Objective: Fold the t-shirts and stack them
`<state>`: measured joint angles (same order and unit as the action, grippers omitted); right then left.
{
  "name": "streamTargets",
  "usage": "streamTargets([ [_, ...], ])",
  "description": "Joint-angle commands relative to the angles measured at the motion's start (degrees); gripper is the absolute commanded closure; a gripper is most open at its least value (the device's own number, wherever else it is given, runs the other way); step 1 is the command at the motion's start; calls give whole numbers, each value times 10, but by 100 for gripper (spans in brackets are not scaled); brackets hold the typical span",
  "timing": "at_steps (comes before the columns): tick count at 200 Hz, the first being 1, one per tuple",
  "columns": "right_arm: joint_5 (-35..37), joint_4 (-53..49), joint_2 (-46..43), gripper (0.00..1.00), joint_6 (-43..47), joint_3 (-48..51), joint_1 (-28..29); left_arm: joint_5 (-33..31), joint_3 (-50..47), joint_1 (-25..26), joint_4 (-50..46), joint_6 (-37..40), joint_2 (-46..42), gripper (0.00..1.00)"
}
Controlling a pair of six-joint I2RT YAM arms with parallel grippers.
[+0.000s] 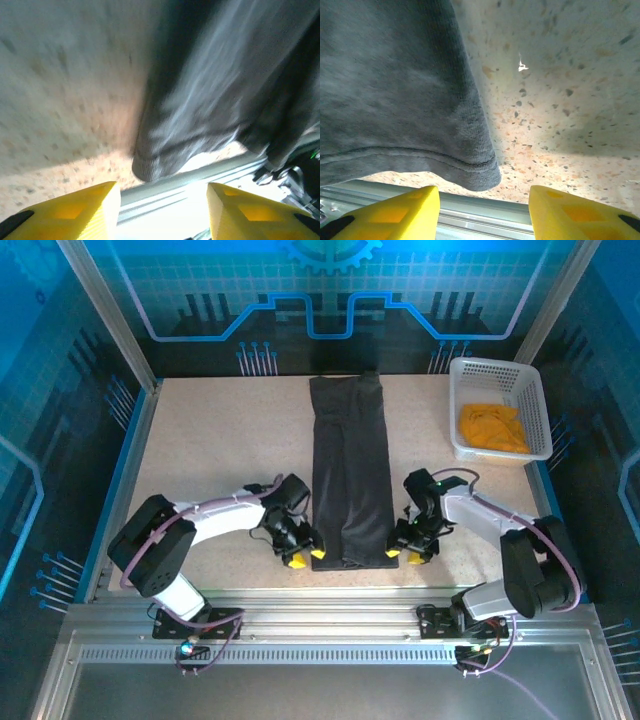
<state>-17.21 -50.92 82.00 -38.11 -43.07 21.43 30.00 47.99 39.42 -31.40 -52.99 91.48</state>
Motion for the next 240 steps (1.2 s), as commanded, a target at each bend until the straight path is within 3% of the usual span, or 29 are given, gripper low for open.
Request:
streamTargets([
  [1,-25,34,26,49,7,9,19,28,-10,13,39,-35,-21,50],
  [32,-28,68,54,51,-9,14,35,14,-14,46,61,-54,25,59],
  [69,-20,86,67,60,-23,14,43,-20,-37,50,113,-75,41,70],
  [114,5,92,61,85,-33,14,45,-46,-32,50,102,-69,36,88],
  [132,12,85,47,90,-37,15,47,-54,-35,50,85,-66,9,90],
  [144,10,79,38,90,-39,14,47,-54,-36,51,72,-66,-16,87],
  [161,11,72,27,92,-41,11,49,-58,-35,51,46,-72,-58,59],
  [173,11,71,26,94,-41,9,49,-67,-32,51,17,-75,-80,50],
  [201,12,68,34,99,-42,3,50,-67,-38,50,10,-90,-85,47],
  [240,11,63,39,100,-41,-4,49,-66,-27,49,42,-86,-18,50],
])
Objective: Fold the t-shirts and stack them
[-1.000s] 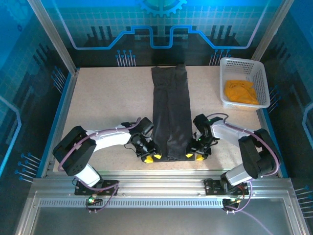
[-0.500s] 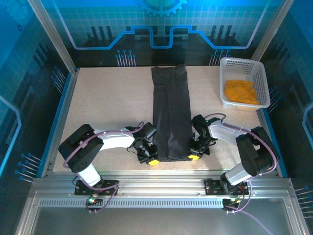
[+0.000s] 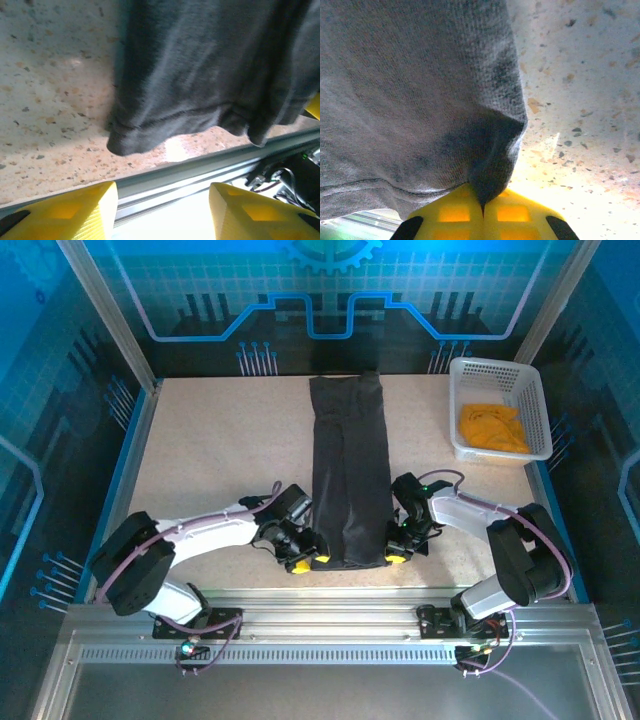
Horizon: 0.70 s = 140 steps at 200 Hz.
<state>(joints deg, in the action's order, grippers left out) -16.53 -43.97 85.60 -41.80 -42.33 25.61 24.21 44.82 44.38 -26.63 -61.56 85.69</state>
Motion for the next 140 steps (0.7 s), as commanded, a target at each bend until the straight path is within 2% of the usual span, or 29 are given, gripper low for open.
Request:
streamTargets([
  [1,3,-7,3,100,-4,-11,8,-8,6,-1,-6,0,41,50],
  [78,-3,-3,1,100,-7,-3,7,-12,31,-15,65,-5,117,69],
  [102,-4,-3,-2,100,-10,-4,8,-23,42,-15,76,-8,125,80],
  [133,-4,-14,-16,100,-13,-8,7,-32,43,-11,71,-17,109,100],
  [140,-4,-20,-20,100,-11,-10,8,-29,40,-9,65,-17,101,100],
])
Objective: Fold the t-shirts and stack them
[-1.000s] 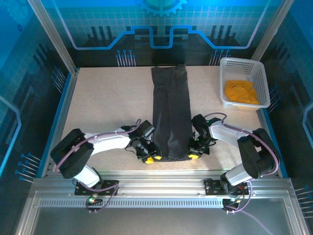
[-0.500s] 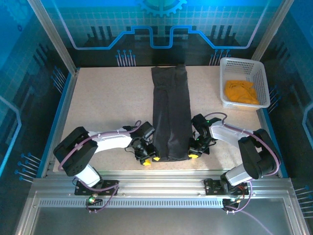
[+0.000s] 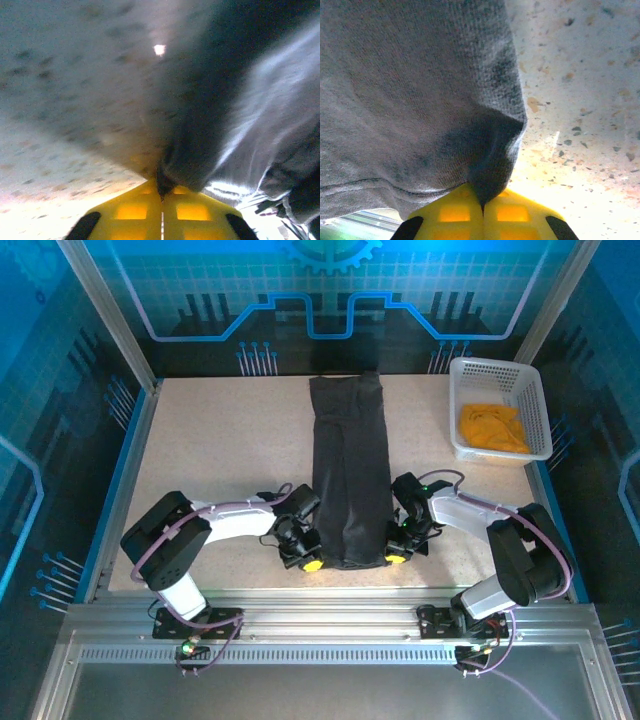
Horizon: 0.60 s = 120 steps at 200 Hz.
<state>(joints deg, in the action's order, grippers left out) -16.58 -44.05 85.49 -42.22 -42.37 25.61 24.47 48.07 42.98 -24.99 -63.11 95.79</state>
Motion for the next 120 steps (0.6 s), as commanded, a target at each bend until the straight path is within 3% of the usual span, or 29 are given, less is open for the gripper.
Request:
streamTargets([
  [1,-4,-20,-20,100,-7,-9,8,-31,7,5,48,-2,-1,100],
  [66,-19,-57,-63,100,-4,6,11,36,-25,33,13,1,-58,100],
  [120,-13,-103,-98,100,-25,-57,-5,-37,14,21,-41,-6,-145,100],
])
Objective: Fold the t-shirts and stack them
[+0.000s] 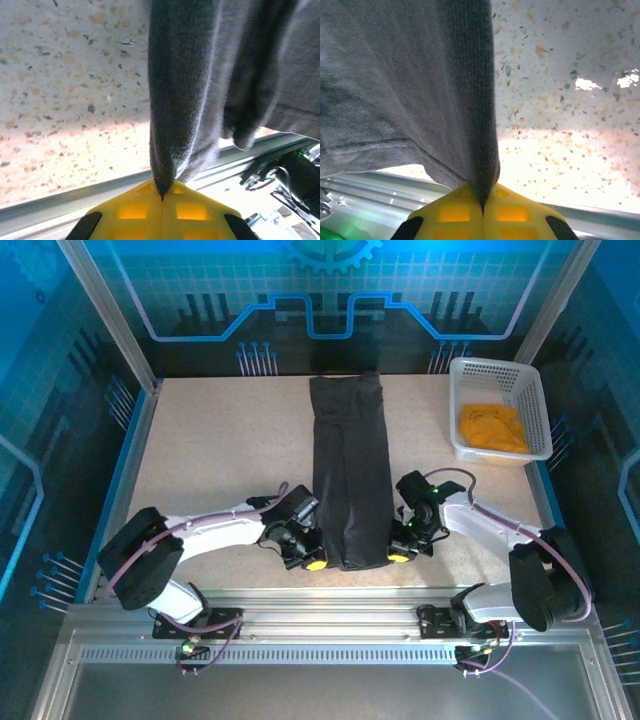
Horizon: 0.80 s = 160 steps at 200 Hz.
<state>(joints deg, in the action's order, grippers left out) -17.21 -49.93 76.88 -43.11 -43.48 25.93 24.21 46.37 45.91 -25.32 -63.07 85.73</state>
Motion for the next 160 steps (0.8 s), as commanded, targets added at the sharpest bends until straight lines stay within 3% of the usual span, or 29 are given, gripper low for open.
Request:
streamTargets([
  [1,-6,-45,-12,100,-16,-47,-9,-35,32,-10,-38,-7,-46,100],
  [56,-17,-44,45,100,-14,-179,-77,-31,97,-99,37,-11,-27,100],
  [109,-5,-32,174,100,-9,-335,-108,-32,202,-186,71,18,61,100],
  [160,12,-18,297,100,-9,-452,-127,-21,306,-232,78,52,178,100],
])
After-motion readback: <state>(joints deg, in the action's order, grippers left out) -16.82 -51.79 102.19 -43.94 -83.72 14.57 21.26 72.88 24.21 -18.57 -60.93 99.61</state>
